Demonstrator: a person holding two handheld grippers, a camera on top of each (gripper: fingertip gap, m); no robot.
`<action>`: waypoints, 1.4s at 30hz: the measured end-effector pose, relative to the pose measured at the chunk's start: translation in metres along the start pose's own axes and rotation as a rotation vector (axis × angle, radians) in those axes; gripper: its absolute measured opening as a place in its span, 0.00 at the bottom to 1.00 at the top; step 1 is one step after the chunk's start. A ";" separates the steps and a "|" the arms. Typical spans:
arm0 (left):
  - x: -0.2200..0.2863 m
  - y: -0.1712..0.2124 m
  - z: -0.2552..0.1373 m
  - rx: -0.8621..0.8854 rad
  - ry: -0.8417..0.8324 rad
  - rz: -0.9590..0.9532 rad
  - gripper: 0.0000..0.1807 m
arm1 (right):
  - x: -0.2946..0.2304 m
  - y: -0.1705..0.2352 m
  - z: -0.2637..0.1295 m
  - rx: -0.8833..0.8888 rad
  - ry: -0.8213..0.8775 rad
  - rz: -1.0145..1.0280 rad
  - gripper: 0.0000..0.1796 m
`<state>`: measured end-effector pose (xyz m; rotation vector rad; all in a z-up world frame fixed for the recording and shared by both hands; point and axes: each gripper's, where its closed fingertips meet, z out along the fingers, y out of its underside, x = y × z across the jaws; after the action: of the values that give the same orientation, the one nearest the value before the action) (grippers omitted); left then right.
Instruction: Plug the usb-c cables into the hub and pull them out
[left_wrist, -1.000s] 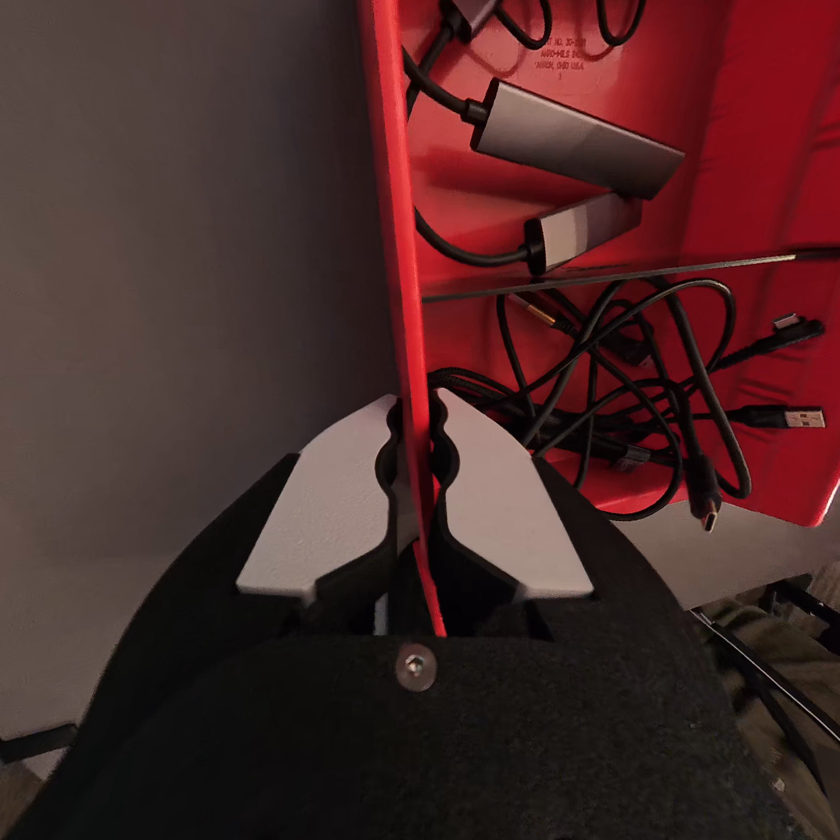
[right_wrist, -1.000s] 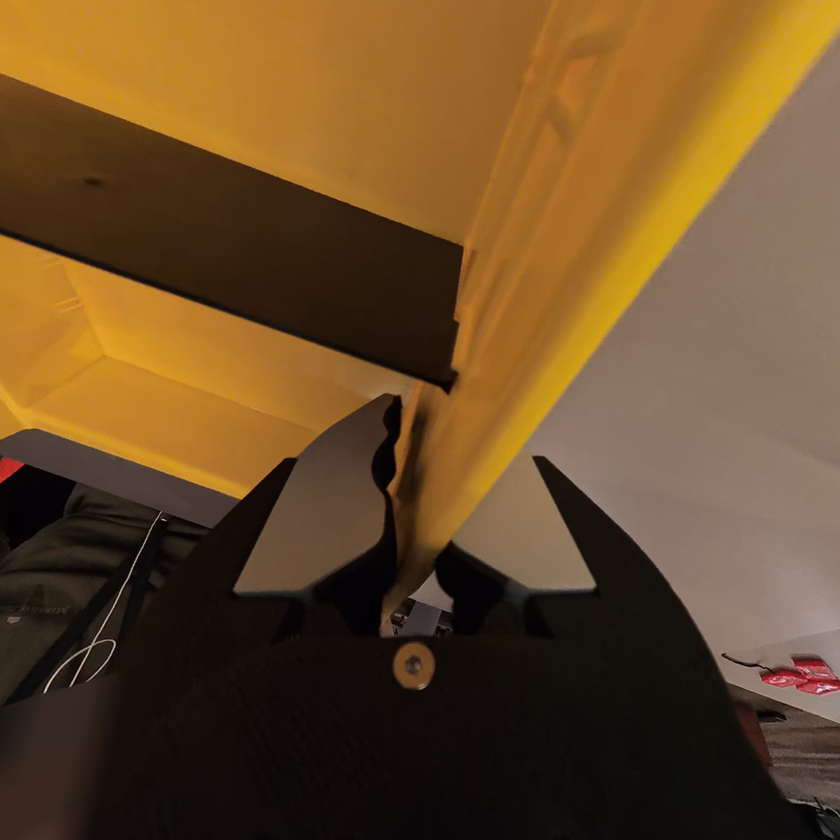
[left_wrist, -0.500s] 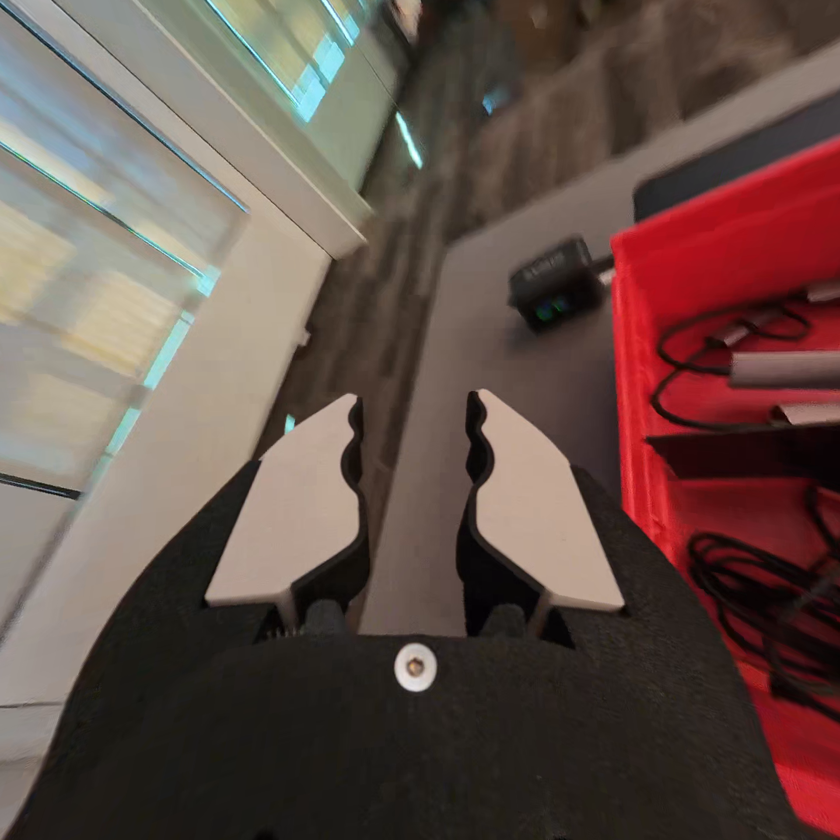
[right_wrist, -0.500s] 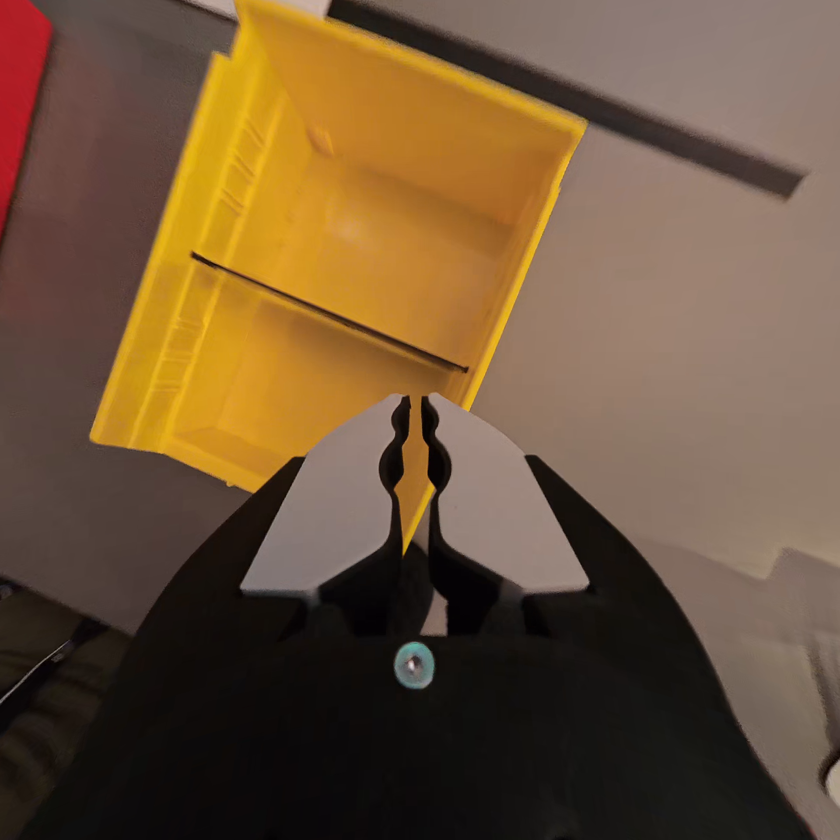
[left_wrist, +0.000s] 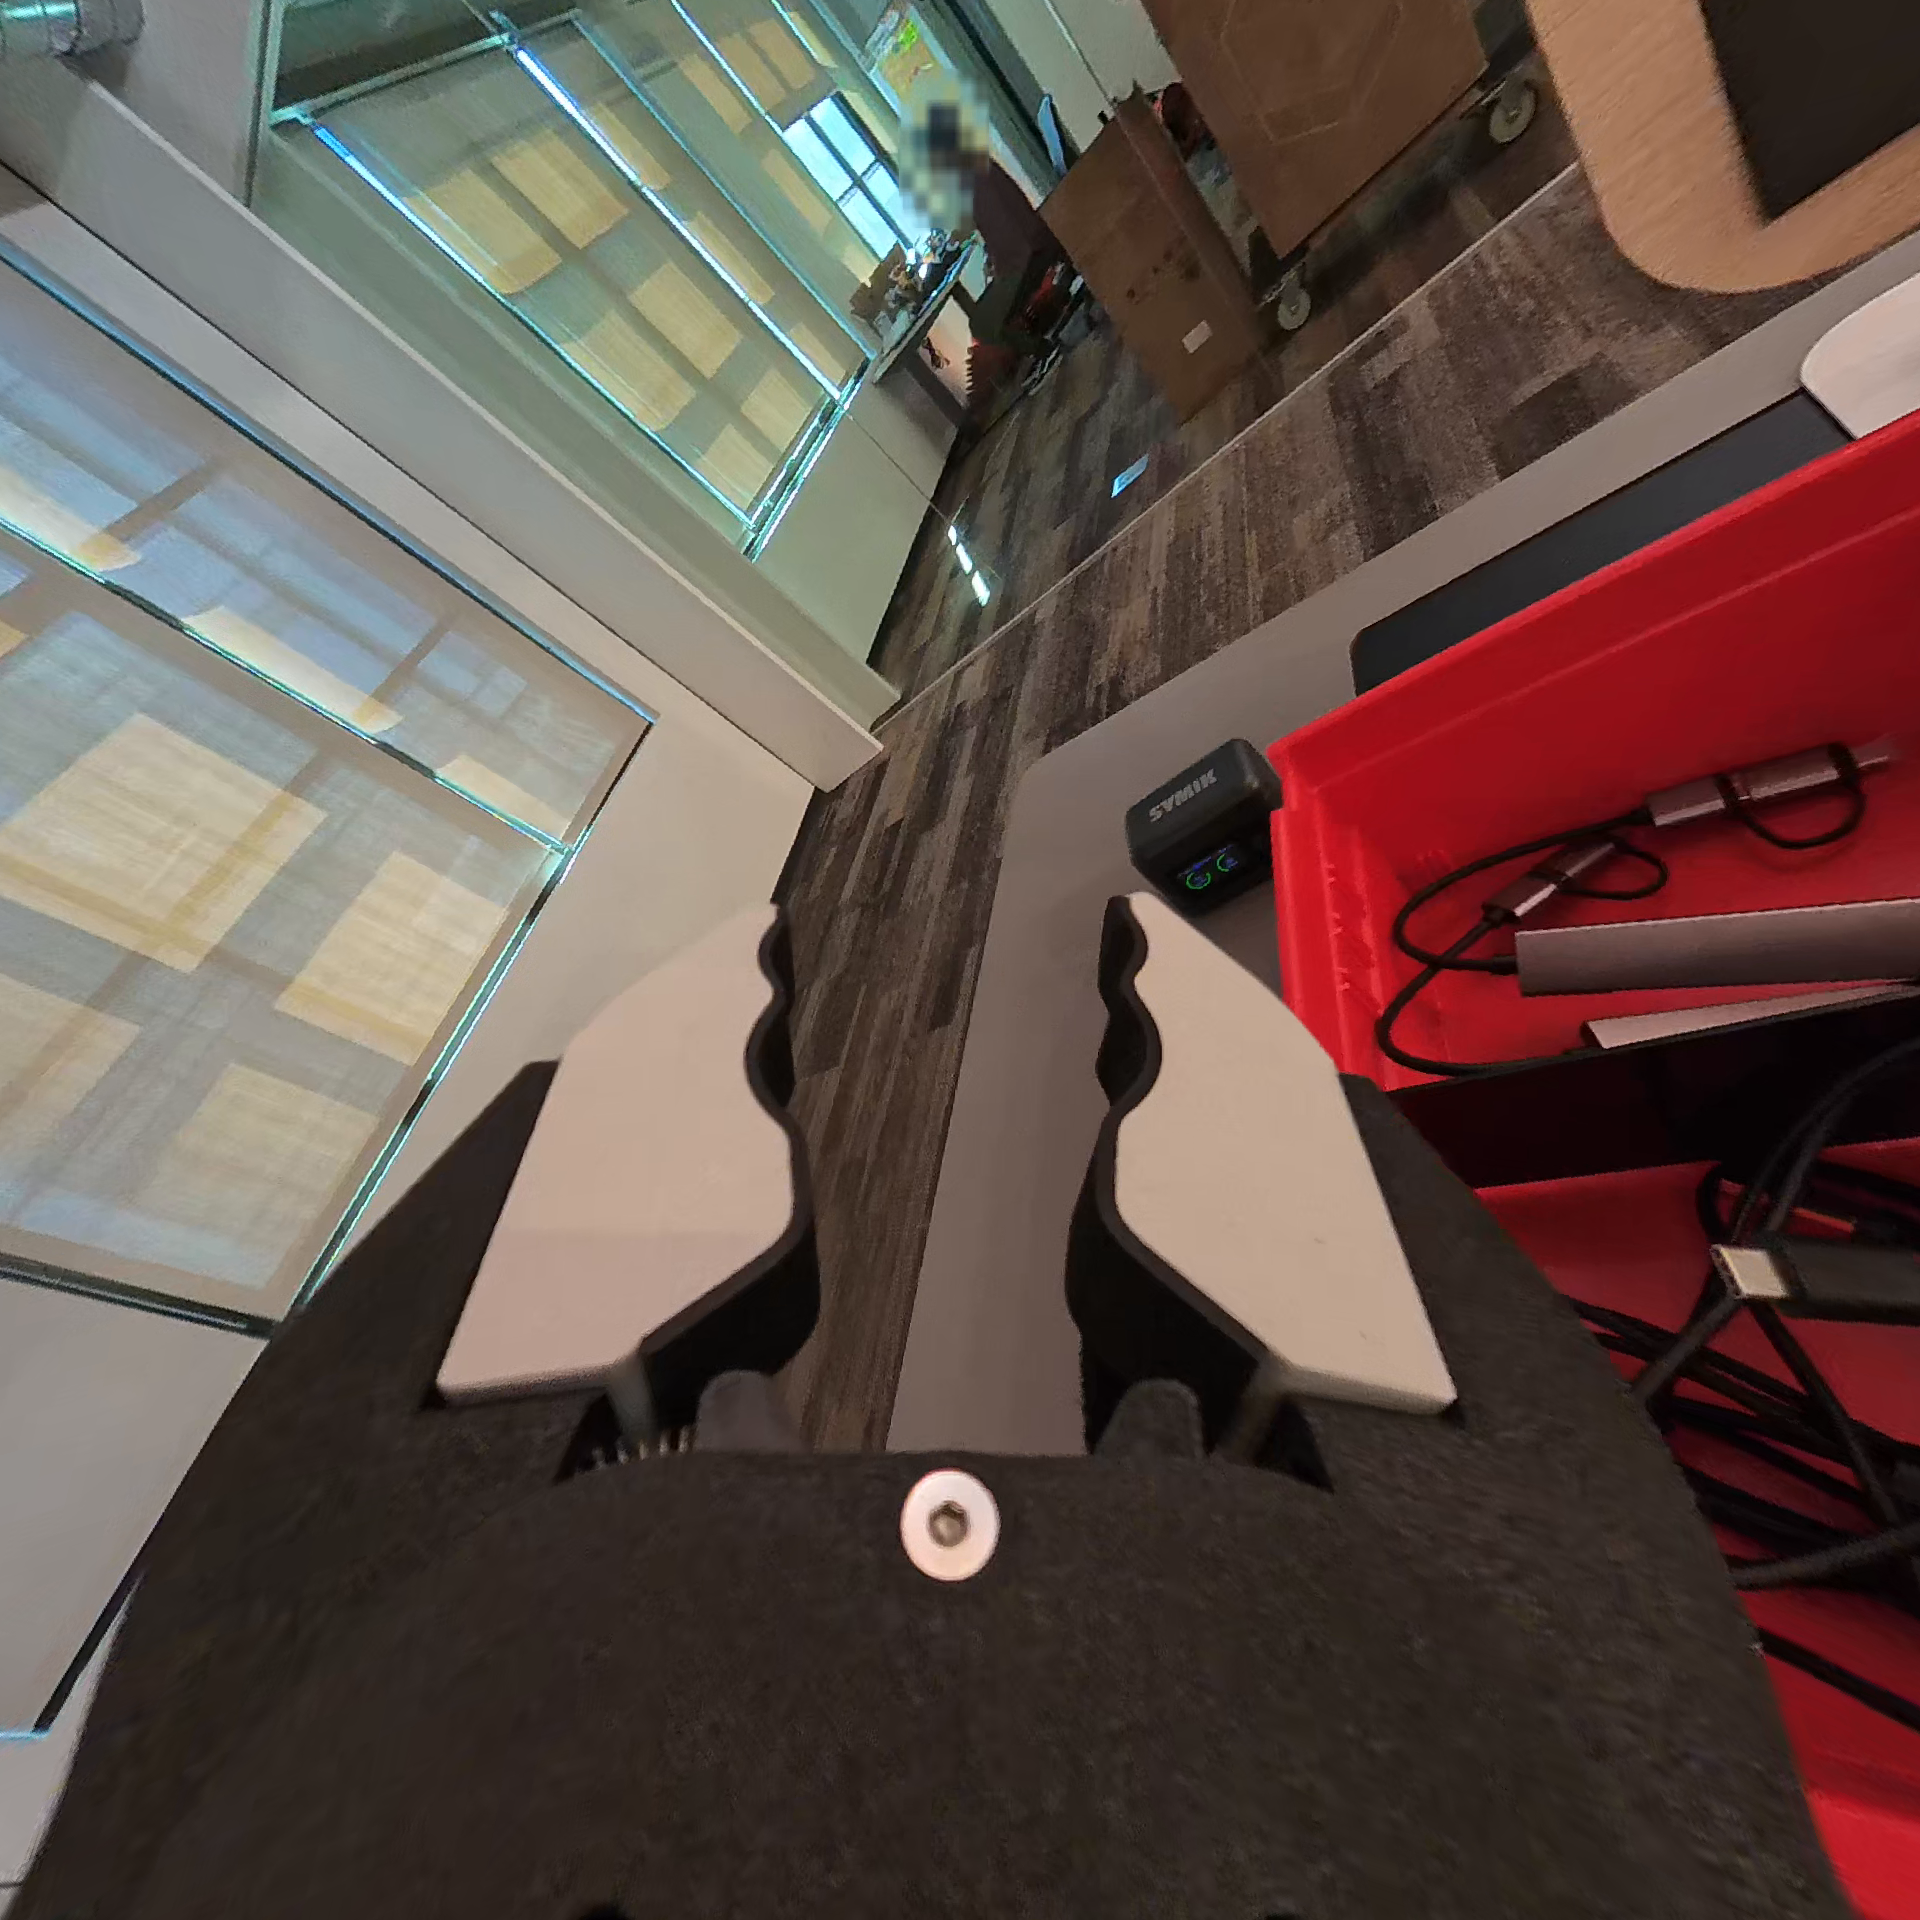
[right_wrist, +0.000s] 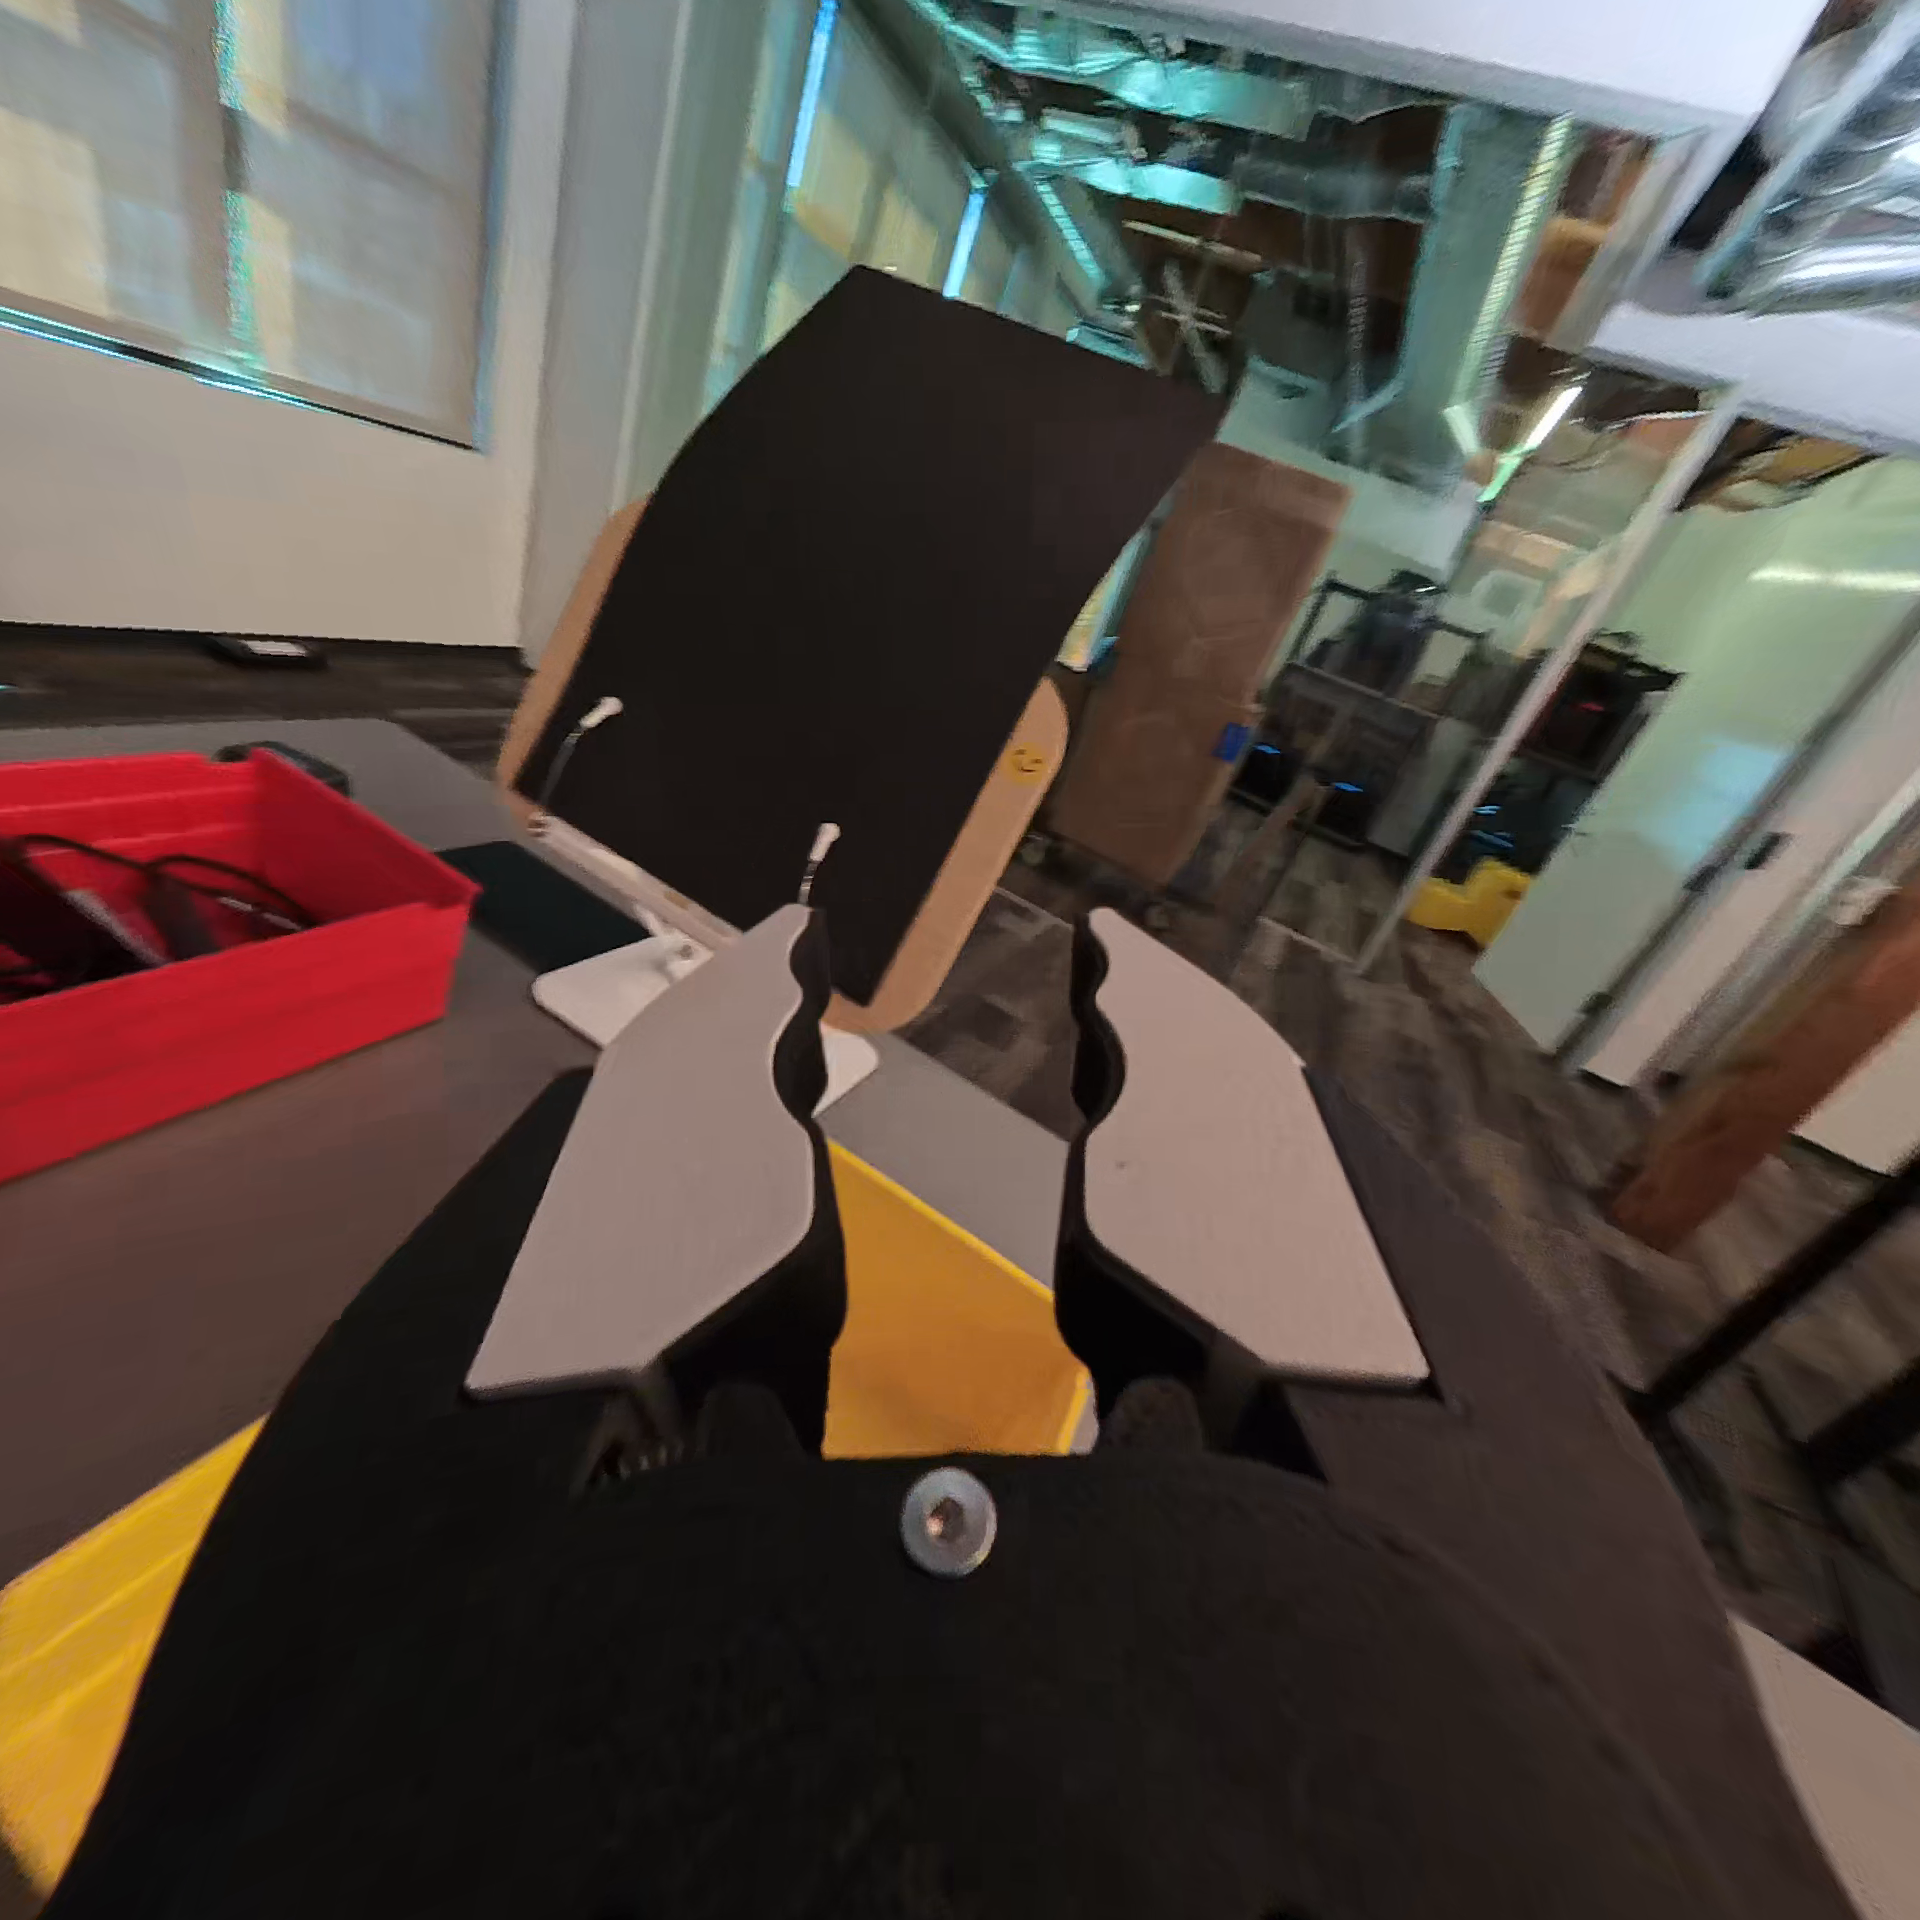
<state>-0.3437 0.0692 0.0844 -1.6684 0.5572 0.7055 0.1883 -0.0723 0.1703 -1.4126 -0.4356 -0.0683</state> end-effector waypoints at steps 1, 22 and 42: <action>0.001 -0.002 0.001 0.009 0.002 0.006 0.31 | -0.004 0.003 0.003 -0.009 -0.031 0.018 0.25; 0.165 0.053 0.074 -0.194 1.092 0.914 0.18 | 0.009 0.036 0.014 -0.076 -0.088 0.030 0.23; 0.217 0.093 0.087 -0.383 1.352 1.183 0.11 | -0.002 0.065 0.024 -0.184 -0.234 0.157 0.23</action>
<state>-0.2687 0.1376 -0.1459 -1.9111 2.6175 0.3385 0.2000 -0.0386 0.1110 -1.6400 -0.5194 0.1901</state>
